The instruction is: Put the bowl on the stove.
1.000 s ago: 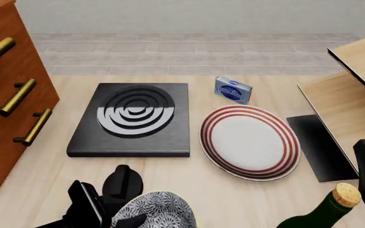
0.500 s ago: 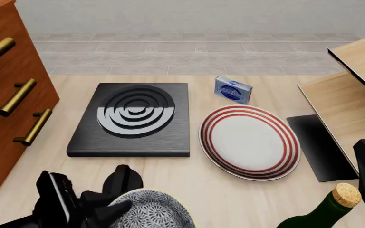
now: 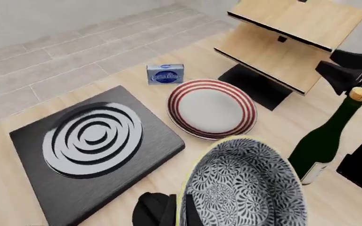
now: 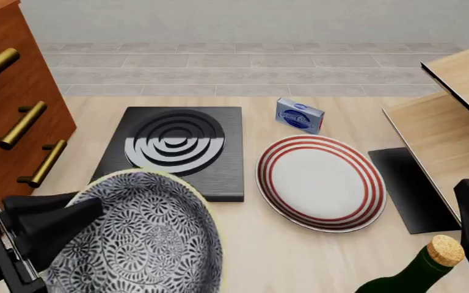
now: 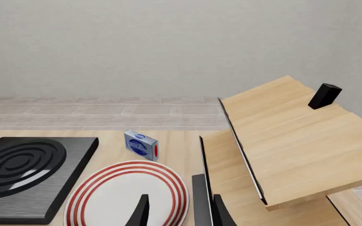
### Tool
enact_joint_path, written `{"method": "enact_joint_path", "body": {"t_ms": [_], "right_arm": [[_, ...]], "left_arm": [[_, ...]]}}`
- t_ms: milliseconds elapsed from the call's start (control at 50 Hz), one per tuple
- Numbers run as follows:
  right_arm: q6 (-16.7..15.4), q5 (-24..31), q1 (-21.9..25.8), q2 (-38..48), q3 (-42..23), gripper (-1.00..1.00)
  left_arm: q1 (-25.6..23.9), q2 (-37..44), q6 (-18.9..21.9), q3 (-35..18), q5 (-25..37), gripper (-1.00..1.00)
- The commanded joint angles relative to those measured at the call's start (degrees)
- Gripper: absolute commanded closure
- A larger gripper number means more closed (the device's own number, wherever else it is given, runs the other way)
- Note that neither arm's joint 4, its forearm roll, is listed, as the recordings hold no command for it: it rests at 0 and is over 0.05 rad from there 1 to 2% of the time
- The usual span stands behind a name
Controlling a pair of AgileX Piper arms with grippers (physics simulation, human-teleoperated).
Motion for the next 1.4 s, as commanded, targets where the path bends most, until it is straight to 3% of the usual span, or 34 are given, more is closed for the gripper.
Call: {"method": "enact_joint_path", "body": {"t_ms": [20,360,600,740,880,1400], "right_arm": [[0.0,0.0,0.0,0.0,0.0,-1.0],[0.0,0.0,0.0,0.0,0.0,-1.0],[0.0,0.0,0.0,0.0,0.0,-1.0],[0.0,0.0,0.0,0.0,0.0,-1.0],[0.0,0.0,0.0,0.0,0.0,-1.0],[0.0,0.0,0.0,0.0,0.0,-1.0]], "left_arm": [[5.6,-4.4,-4.1,-7.0,6.0,1.0],[19.4,0.6,-10.0,-11.1,3.6,1.0],[25.9,9.4,-13.6,-10.1,-5.0,1.0],[30.4,13.5,-14.0,-11.3,-7.0,1.0],[35.4,18.4,-10.6,-12.0,-9.3,1.0],[35.9,34.5,-9.7,-15.3,-19.3,1.0]]}}
